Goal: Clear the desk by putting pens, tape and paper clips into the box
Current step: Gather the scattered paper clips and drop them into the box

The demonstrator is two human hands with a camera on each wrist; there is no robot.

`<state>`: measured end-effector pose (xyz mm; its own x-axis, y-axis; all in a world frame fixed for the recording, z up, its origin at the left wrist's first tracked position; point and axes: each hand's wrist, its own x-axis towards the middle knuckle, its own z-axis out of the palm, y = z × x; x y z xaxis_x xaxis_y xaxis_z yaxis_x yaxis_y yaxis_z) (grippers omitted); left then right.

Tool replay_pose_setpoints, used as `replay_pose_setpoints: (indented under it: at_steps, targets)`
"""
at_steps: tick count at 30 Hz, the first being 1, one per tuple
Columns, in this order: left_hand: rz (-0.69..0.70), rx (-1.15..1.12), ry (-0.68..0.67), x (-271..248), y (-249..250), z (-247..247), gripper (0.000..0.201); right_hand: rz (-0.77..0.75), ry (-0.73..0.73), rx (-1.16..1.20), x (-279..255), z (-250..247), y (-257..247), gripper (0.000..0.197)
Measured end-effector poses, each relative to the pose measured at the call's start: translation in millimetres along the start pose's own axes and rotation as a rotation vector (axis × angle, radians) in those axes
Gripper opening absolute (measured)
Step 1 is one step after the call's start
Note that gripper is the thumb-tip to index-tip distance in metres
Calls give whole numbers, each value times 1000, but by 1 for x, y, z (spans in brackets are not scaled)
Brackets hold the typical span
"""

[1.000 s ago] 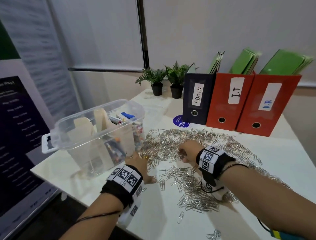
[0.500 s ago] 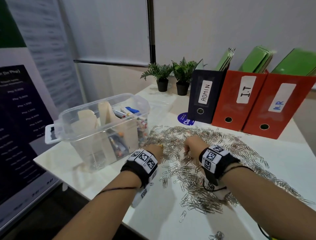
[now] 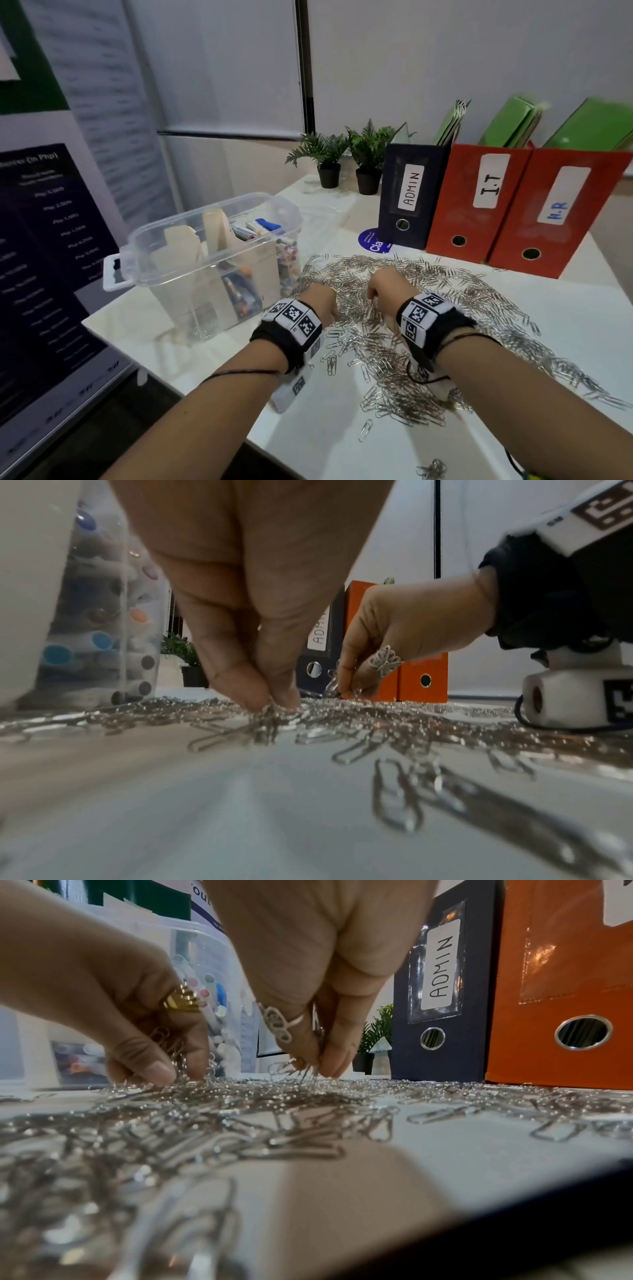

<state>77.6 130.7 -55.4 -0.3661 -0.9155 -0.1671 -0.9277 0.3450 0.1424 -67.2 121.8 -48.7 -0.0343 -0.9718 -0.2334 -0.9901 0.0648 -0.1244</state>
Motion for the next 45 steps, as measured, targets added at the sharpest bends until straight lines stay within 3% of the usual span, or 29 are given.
replay_pose_setpoints:
  at_steps: [4,12,17,21,25,29,34,42,45]
  targets:
    - [20,-29,135,-1,0,-6,19,-10,29,8,-2,3,3,33]
    - [38,-76,189,-13,1,-26,23,-102,172,2,-14,7,4,31]
    - [29,-150,249,-30,-10,-36,22,-125,162,-34,-19,3,0,21]
    - [31,-187,368,-52,-24,-61,17,-124,164,-76,-21,1,-2,28]
    - [-9,-126,564,-82,-50,-104,25,-148,178,-76,-18,1,1,35]
    - [-140,-29,649,-101,-96,-133,17,-187,230,-22,-20,3,4,35]
    - [-337,-76,584,-107,-151,-126,20,-204,255,50,-26,2,7,28]
    - [-358,-185,454,-100,-168,-117,45,-178,369,180,-26,1,7,37]
    - [-329,-186,451,-100,-167,-118,40,-227,433,229,-27,-11,2,35]
